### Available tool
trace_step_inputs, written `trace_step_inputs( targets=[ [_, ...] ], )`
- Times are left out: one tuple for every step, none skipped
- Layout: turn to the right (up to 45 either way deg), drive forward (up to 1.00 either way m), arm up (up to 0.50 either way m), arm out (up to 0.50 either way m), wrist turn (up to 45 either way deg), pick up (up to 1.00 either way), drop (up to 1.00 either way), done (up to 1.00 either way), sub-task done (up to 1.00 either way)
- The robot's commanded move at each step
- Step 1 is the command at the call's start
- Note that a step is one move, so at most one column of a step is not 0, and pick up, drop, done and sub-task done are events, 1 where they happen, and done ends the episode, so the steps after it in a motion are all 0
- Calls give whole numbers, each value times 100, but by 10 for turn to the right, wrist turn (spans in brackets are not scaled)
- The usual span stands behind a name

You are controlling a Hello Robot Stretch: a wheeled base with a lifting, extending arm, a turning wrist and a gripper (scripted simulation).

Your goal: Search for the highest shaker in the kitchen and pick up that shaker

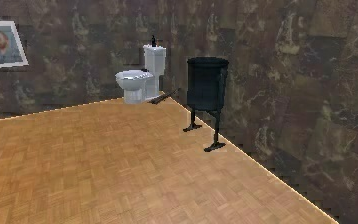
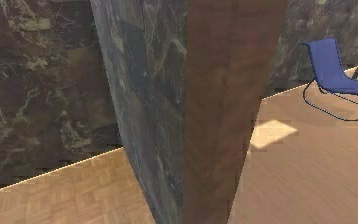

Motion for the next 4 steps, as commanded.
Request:
trace_step_inputs(
  targets=[
    [-270, 0, 0, 0, 0, 0, 0, 0, 0],
    [0, 35, 0, 0, 0, 0, 0, 0, 0],
    [-240, 0, 0, 0, 0, 0, 0, 0, 0],
    [0, 80, 0, 0, 0, 0, 0, 0, 0]
  ],
)
